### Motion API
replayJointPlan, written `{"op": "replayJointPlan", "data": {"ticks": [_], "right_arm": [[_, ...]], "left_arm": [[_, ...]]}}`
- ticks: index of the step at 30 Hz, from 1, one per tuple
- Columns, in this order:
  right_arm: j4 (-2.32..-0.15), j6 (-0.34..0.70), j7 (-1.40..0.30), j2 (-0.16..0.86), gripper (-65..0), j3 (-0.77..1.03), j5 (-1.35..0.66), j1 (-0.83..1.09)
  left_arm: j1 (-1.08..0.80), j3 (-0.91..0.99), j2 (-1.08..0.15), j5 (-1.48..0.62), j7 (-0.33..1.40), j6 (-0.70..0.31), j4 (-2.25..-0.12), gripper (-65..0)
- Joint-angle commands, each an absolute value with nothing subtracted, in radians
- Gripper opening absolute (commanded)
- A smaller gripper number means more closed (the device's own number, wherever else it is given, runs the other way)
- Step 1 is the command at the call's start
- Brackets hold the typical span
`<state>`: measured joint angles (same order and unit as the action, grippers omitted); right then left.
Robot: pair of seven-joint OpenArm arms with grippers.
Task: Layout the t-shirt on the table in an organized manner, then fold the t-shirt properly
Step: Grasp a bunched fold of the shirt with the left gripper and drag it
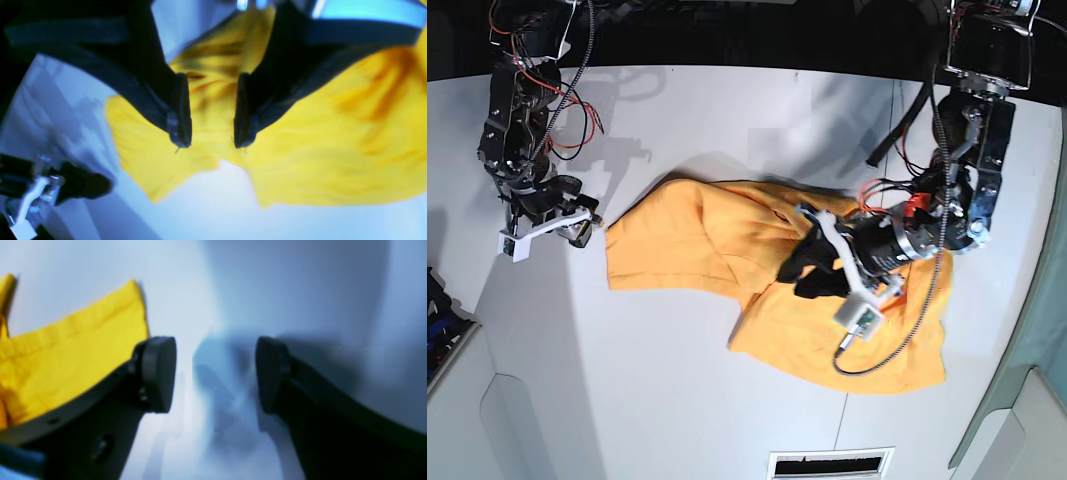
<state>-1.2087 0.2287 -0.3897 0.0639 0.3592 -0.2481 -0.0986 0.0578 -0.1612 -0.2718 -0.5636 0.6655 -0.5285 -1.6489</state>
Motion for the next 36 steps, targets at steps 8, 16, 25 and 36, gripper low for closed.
{"op": "replayJointPlan", "data": {"ticks": [8, 16, 25, 36], "right_arm": [[-1.067, 0.364, -0.355, 0.068, -27.9, 0.359, -0.327, -0.124], [-1.055, 0.454, -0.356, 0.041, -28.1, 0.347, -0.385, -0.124], [-1.055, 0.493, -0.355, 0.03, -56.6, 0.244, -0.374, -0.124], [-1.11, 0.558, -0.356, 0.036, -65.0, 0.238, -0.374, -0.124]], "left_arm": [[0.081, -0.363, -0.193, -0.371, 0.498, -0.472, -1.49, -29.3], [0.143, -0.377, -0.159, -0.229, 0.481, -0.325, -1.413, -29.3], [0.168, -0.377, -0.158, -0.135, 0.471, -0.254, -1.378, -29.4], [0.183, -0.377, -0.16, -0.085, 0.274, -0.254, -1.2, -65.0]]}}
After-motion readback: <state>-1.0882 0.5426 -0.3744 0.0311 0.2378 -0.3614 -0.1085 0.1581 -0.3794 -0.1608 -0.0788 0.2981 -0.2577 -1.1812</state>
